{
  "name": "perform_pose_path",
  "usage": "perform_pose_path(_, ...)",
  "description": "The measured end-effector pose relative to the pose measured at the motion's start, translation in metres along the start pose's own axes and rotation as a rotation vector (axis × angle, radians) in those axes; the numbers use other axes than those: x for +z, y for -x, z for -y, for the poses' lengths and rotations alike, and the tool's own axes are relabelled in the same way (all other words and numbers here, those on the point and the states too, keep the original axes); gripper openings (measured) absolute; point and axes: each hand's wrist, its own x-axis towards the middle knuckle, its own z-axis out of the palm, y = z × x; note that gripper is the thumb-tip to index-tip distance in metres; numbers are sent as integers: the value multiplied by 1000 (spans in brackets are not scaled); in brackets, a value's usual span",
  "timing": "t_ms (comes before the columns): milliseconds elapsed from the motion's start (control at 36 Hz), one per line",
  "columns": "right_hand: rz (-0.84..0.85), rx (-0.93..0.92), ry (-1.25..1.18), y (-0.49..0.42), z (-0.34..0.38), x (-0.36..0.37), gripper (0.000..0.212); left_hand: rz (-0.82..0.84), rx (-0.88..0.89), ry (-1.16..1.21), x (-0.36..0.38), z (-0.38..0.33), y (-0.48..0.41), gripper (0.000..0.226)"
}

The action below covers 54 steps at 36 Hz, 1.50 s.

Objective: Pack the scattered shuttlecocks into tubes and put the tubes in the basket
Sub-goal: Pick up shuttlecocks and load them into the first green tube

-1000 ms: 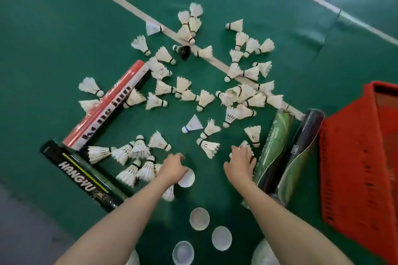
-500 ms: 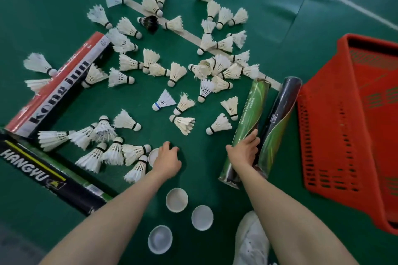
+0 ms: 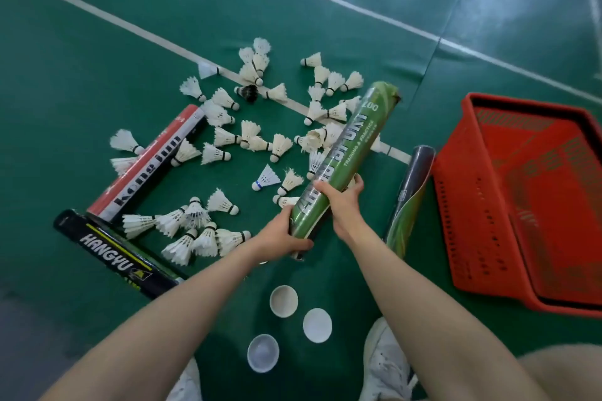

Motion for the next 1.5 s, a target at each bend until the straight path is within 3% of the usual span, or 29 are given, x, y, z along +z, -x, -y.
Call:
perform_pose_path(111,5,-17,-128,24,51,22,124,-75,56,-119,-45,-9,39,69)
perform_pose_path(194,-11,-80,-234,37,91,31,110,-193,47,-375,-78,-8,68,75)
perform_pose_path(306,-31,-82,-223,57,121,48,120,-341,-56,-665,-106,-3,106,85)
perform_pose_path(389,0,-88,-219,93,133,65,107,-406,-93,-699,-115,-3,124,94)
perform_pose_path(528,75,-33,-236,117,123,91,110,-547,116,-576,-113,-33,136,96)
perform_pose_path(667,106,-55,-154,96,126,93,134,-582,128,-638,-115,-56,135,94)
perform_pose_path(750,158,-56,-157,105,148,78,79,-572,63,-643,-125,-57,131,91)
perform_pose_path(778,180,-50,-161,102,153,73,72,-562,49,-660,-129,-57,129,88)
perform_pose_path(861,212,-20,-156,83,157,60,77,-513,26,-743,-141,-53,117,81)
perform_pose_path(944,299,29,-63,60,152,56,68,-473,-20,-791,-153,-41,98,76)
perform_pose_path(1056,371,24,167,20,132,63,59,-397,-66,-803,-164,-19,63,96)
perform_pose_path(1139,326,48,243,-11,110,72,62,-368,-55,-806,-168,-1,36,105)
perform_pose_path(1278,318,162,183,-48,77,86,21,-334,-84,-840,-168,32,0,100)
perform_pose_path(1417,323,276,147,-69,24,100,16,-301,-97,-758,-152,61,-30,86)
perform_pose_path(1500,318,333,130,-73,-1,104,14,-256,-77,-773,-142,76,-44,89)
